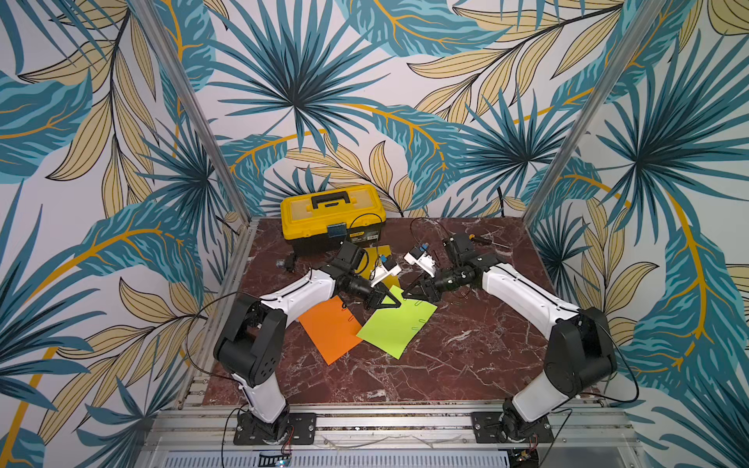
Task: Unclip the paperclips from the documents
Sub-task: Remove the paper clip from the document.
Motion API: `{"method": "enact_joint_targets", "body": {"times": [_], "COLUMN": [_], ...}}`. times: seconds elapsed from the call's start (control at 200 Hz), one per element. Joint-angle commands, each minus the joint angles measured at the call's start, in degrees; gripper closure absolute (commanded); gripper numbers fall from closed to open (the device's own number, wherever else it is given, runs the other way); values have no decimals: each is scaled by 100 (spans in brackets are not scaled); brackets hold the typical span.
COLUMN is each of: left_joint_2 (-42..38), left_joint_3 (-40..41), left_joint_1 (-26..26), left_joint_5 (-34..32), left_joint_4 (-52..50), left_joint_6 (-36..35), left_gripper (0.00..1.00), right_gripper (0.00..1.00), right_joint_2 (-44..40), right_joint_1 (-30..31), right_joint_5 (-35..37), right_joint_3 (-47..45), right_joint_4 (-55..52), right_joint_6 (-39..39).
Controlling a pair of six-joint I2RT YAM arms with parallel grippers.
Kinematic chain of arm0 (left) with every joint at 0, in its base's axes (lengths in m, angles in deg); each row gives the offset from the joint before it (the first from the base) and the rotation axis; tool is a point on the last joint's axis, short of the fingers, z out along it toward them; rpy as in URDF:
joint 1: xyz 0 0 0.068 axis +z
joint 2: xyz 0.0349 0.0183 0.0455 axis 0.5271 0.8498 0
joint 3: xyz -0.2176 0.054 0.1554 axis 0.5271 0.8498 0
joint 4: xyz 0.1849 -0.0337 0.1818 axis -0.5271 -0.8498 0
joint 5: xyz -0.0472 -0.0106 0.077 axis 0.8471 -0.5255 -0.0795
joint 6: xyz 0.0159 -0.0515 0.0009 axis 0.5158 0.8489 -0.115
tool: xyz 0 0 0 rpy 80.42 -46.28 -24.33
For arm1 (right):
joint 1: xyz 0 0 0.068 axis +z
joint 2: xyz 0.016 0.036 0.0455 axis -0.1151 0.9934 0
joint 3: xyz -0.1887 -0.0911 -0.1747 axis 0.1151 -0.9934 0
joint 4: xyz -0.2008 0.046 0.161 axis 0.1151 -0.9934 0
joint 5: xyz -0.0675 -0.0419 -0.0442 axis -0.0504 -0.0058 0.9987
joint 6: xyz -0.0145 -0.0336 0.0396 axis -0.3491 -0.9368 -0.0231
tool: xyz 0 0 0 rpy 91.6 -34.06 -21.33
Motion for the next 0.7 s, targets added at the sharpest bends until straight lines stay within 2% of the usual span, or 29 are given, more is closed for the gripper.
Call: {"method": "enact_joint_targets", "body": {"times": [0.0, 0.376, 0.526, 0.696], "left_joint_2": [-161, -144, -123, -110], "left_joint_3": [-3, 18, 10, 6], "left_joint_1": [-24, -24, -26, -24], "left_joint_5": [21, -6, 2, -15], "left_joint_4": [-42, -46, -43, -41], "left_joint_6": [-66, -75, -66, -57], "left_gripper": [100, 100, 100, 100], "right_gripper": [83, 84, 89, 90], "right_joint_2": [-129, -233, -209, -173], "right_joint_1": [-9, -157, -160, -165], "right_joint_5": [-74, -130, -172, -214], "right_joint_3": [-137, -208, -206, -198], "right_joint_4": [34, 73, 111, 172], "right_joint_6": [47, 93, 120, 177]}}
